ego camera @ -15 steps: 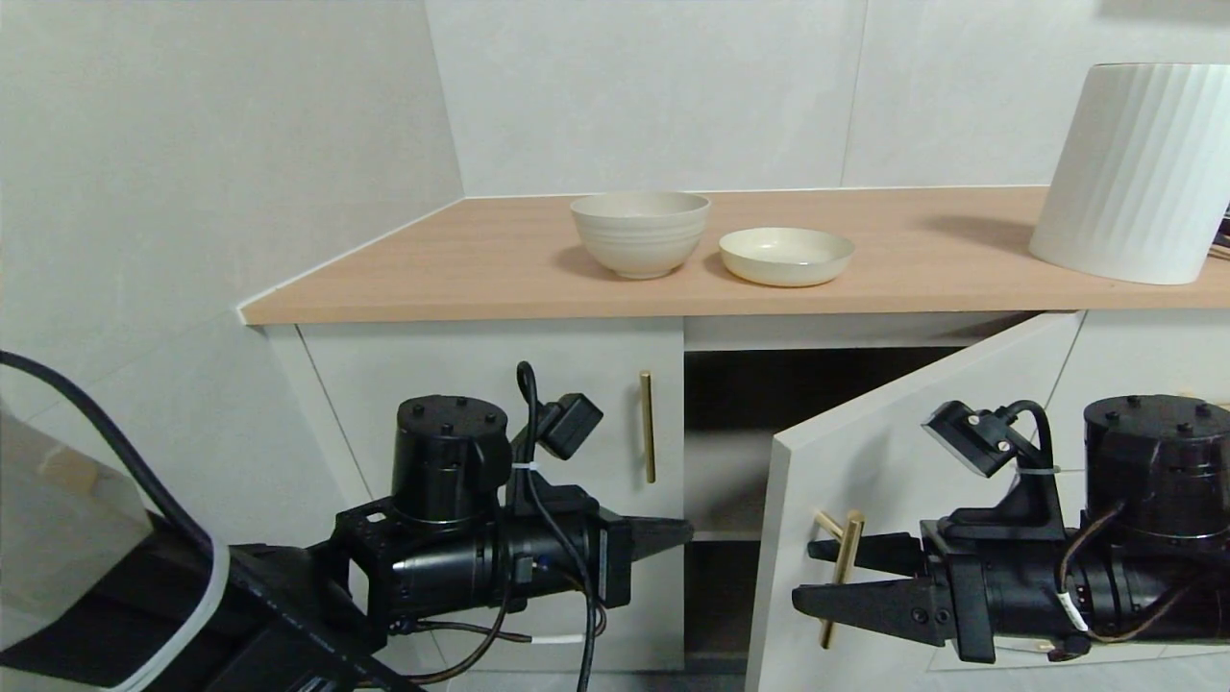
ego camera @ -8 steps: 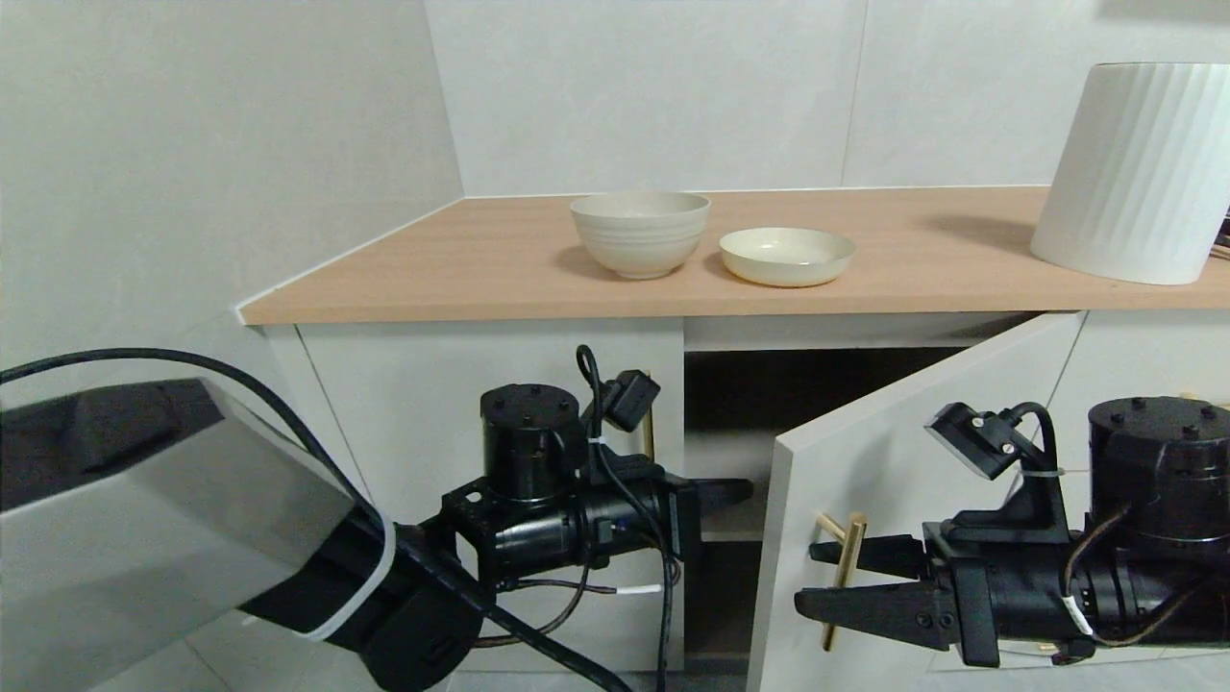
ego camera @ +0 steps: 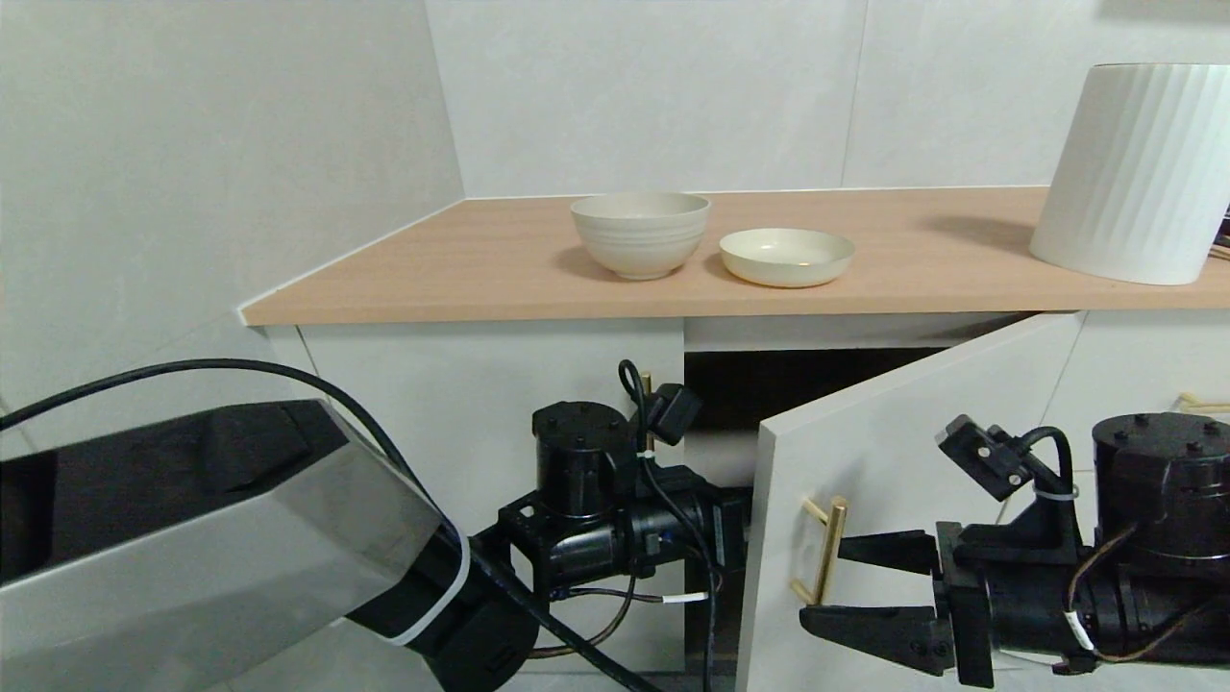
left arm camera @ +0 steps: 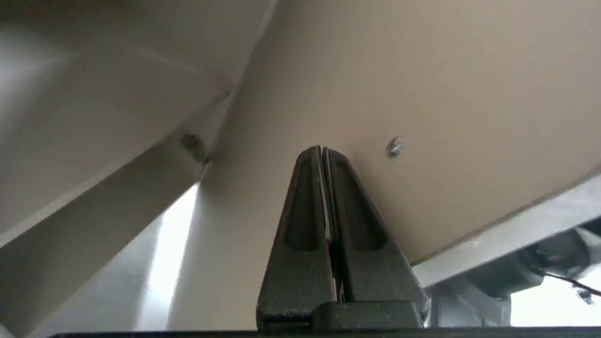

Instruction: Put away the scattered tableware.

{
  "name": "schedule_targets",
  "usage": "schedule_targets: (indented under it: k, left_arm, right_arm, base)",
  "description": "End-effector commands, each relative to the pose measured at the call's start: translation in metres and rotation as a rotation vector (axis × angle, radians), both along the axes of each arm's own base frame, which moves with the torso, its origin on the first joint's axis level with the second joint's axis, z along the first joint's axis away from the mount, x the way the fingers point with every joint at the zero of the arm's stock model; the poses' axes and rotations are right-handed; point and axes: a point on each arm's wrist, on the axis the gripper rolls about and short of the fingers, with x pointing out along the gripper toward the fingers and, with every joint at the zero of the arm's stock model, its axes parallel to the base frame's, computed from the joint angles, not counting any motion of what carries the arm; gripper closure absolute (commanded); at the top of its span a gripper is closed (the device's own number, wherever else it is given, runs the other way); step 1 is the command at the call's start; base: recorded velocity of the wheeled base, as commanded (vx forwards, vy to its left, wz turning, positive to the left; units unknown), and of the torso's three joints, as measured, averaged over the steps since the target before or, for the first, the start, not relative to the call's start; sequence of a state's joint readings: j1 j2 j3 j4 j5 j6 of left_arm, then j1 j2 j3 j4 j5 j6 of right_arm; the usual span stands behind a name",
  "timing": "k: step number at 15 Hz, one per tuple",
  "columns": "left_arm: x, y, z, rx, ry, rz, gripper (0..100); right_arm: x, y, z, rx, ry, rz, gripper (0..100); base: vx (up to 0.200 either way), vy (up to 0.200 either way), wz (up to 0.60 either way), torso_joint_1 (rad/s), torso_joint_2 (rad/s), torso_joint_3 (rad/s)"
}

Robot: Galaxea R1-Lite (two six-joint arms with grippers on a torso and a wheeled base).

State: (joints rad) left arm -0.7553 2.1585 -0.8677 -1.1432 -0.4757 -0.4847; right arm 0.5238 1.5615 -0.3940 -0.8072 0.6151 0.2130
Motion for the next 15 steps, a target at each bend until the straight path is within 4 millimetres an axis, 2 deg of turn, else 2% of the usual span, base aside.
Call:
schedule_targets:
  k: [1,3,5,7,10,13,15]
  left_arm:
    - [-0.007,-0.005,0.001,-0.004,-0.003,-0.024,100]
    - [-0.009,-0.007,0.001,-0.006,-0.009,-0.016,100]
    - [-0.011,-0.008,0.002,-0.006,-0.013,-0.010,100]
    - [-0.011,-0.008,0.003,-0.007,-0.014,-0.012,100]
    - [-0.013,-0.005,0.006,-0.009,-0.016,-0.010,100]
    - [-0.016,-0.002,0.011,-0.011,-0.018,-0.010,100]
    - [-0.016,-0.003,0.009,-0.008,-0.015,-0.013,100]
  right_arm:
    - [0.004,-0.002,-0.001,-0.003,-0.004,-0.024,0]
    - [0.006,-0.008,0.002,0.001,-0.013,-0.050,0]
    - [0.000,-0.018,0.008,0.003,-0.040,-0.075,0]
    - [-0.017,-0.027,0.010,-0.025,-0.039,-0.079,0]
    - [-0.033,-0.039,0.011,-0.156,-0.071,-0.248,0]
    - [-0.064,-0.054,0.025,-0.157,-0.078,-0.263,0]
    - [-0.072,-0.058,0.028,-0.155,-0.083,-0.262,0]
  base:
    - [0.000,0.000,0.00,0.000,0.00,0.000]
    - [0.000,0.000,0.00,0.000,0.00,0.000]
    - [0.000,0.000,0.00,0.000,0.00,0.000]
    - [0.000,0.000,0.00,0.000,0.00,0.000]
    - [0.000,0.000,0.00,0.000,0.00,0.000]
    - [0.000,0.000,0.00,0.000,0.00,0.000]
    - [0.000,0.000,0.00,0.000,0.00,0.000]
